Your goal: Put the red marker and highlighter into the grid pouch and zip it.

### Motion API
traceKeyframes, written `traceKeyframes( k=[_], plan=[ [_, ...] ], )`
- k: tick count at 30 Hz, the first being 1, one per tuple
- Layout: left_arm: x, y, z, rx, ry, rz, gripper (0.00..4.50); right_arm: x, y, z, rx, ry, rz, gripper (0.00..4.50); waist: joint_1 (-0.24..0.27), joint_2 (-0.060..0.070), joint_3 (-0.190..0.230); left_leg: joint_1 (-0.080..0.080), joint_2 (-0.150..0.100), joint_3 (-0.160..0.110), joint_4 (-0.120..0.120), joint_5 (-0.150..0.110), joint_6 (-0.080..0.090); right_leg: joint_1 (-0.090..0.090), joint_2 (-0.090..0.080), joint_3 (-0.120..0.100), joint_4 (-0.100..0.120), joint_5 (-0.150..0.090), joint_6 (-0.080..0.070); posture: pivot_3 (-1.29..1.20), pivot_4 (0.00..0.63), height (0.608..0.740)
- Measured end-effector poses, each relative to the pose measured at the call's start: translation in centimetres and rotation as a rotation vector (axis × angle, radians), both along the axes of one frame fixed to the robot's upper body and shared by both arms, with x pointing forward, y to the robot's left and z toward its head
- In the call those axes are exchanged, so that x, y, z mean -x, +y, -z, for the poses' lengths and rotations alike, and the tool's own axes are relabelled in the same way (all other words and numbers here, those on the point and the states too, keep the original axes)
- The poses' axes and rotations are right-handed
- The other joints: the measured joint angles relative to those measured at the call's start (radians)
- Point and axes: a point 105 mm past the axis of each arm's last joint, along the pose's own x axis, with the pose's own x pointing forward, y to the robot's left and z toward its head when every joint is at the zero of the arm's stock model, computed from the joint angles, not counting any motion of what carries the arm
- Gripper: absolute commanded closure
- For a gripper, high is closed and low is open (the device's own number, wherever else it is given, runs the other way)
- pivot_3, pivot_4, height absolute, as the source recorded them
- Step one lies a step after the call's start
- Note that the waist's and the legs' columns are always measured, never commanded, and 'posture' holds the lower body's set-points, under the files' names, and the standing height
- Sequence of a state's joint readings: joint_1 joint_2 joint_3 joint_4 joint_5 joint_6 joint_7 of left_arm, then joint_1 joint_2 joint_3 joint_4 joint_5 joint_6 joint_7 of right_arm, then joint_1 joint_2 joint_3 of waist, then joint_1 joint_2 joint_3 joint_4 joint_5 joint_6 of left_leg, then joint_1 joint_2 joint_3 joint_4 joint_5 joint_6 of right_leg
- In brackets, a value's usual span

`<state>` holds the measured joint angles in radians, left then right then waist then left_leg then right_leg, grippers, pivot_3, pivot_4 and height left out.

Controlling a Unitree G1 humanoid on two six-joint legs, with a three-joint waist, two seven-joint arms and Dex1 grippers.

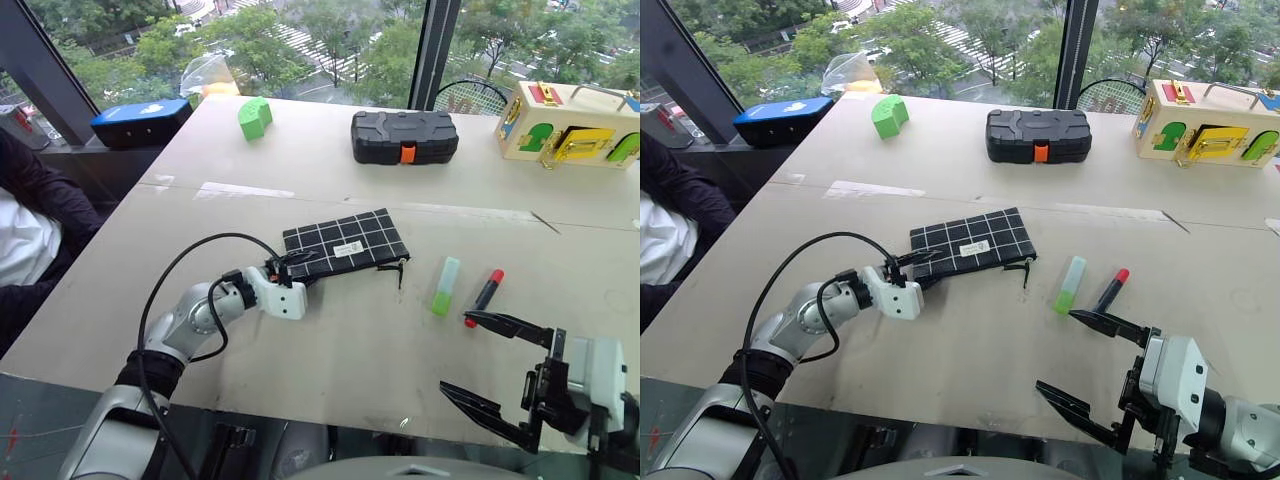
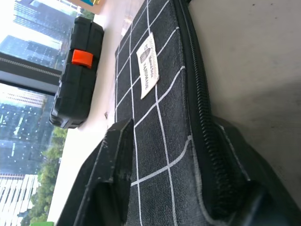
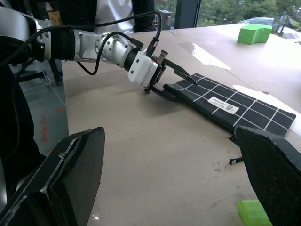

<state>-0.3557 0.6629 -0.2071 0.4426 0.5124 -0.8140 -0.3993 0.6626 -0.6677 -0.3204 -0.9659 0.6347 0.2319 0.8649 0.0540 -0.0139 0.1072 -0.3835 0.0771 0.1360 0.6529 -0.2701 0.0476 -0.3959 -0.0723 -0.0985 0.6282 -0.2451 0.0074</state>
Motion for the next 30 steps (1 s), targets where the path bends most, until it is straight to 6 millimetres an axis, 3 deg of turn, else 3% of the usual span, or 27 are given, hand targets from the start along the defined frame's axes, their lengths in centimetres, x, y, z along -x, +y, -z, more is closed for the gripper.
traceKeyframes(
  k=[3, 7, 9, 11, 14, 16, 19, 25, 30],
  plan=[
    [-0.3, 0.3, -0.7, 0.016, 0.003, -0.004, 4.47, 0.0, 0.1, -0.1, -0.006, -0.008, 0.010, 0.00, -0.001, 0.001, -0.001, 0.000, 0.000, 0.000, 0.000, 0.000, 0.000, 0.000, 0.000, 0.000, 0.000, 0.000, 0.000, 0.00, 0.150, 0.740],
    [-0.4, 0.6, -0.8, 0.034, 0.042, -0.014, 4.47, -0.5, 0.5, -0.2, -0.013, -0.021, 0.034, 0.00, -0.010, 0.002, -0.002, 0.000, 0.000, 0.000, 0.000, 0.000, 0.000, 0.000, 0.000, 0.000, 0.000, 0.000, 0.000, 0.00, 0.150, 0.740],
    [-0.7, 0.9, -1.0, 0.078, 0.092, -0.047, 4.47, -2.2, 0.7, -0.7, -0.041, -0.062, 0.107, 0.00, -0.015, 0.002, -0.001, 0.000, 0.000, 0.000, 0.001, 0.000, 0.000, 0.000, 0.000, 0.000, 0.001, 0.000, 0.000, 0.00, 0.150, 0.740],
    [-1.1, 0.4, -1.5, 0.145, 0.133, -0.068, 4.47, -4.1, 0.9, -1.2, -0.067, -0.084, 0.177, 0.00, -0.017, -0.002, 0.003, 0.000, 0.000, 0.000, 0.001, 0.000, 0.000, -0.001, 0.000, 0.000, 0.001, 0.000, 0.000, 0.00, 0.150, 0.740],
    [-1.8, -0.4, -3.9, 0.242, 0.146, -0.073, 4.47, -8.1, 1.5, -0.9, -0.020, -0.042, 0.316, 0.00, -0.027, -0.011, 0.008, -0.003, 0.000, -0.001, 0.002, 0.000, 0.000, -0.003, 0.001, 0.000, 0.004, 0.002, -0.004, 0.00, 0.150, 0.740],
    [-2.3, -0.7, -5.9, 0.287, 0.129, -0.068, 4.47, -11.5, 1.8, -0.3, -0.065, 0.067, 0.431, 0.00, -0.038, -0.013, 0.008, -0.004, 0.000, -0.002, 0.002, 0.000, 0.000, -0.003, 0.001, 0.000, 0.004, 0.005, -0.001, 0.00, 0.150, 0.740],
    [-2.4, -1.7, -7.7, 0.331, 0.110, -0.040, 4.47, -14.6, 2.5, 0.2, -0.124, 0.195, 0.536, 0.00, -0.041, -0.011, 0.009, -0.006, -0.003, -0.002, 0.001, 0.003, -0.004, -0.006, 0.002, 0.000, 0.006, 0.004, 0.001, 0.00, 0.150, 0.740],
    [-2.3, -2.5, -8.3, 0.359, 0.130, -0.037, 4.47, -17.7, 2.2, 0.5, -0.208, 0.346, 0.673, 0.00, -0.040, -0.012, 0.008, -0.010, -0.003, -0.002, 0.002, 0.003, -0.005, -0.008, 0.002, -0.004, 0.008, 0.003, 0.004, 0.00, 0.150, 0.740],
    [-2.1, -2.8, -9.0, 0.371, 0.123, -0.032, 4.47, -18.5, 2.3, -0.6, -0.303, 0.370, 0.677, 0.00, -0.045, -0.012, 0.008, -0.009, -0.003, -0.001, 0.002, 0.003, -0.005, -0.008, 0.001, -0.003, 0.008, 0.003, 0.004, 0.00, 0.150, 0.740]
  ],
)
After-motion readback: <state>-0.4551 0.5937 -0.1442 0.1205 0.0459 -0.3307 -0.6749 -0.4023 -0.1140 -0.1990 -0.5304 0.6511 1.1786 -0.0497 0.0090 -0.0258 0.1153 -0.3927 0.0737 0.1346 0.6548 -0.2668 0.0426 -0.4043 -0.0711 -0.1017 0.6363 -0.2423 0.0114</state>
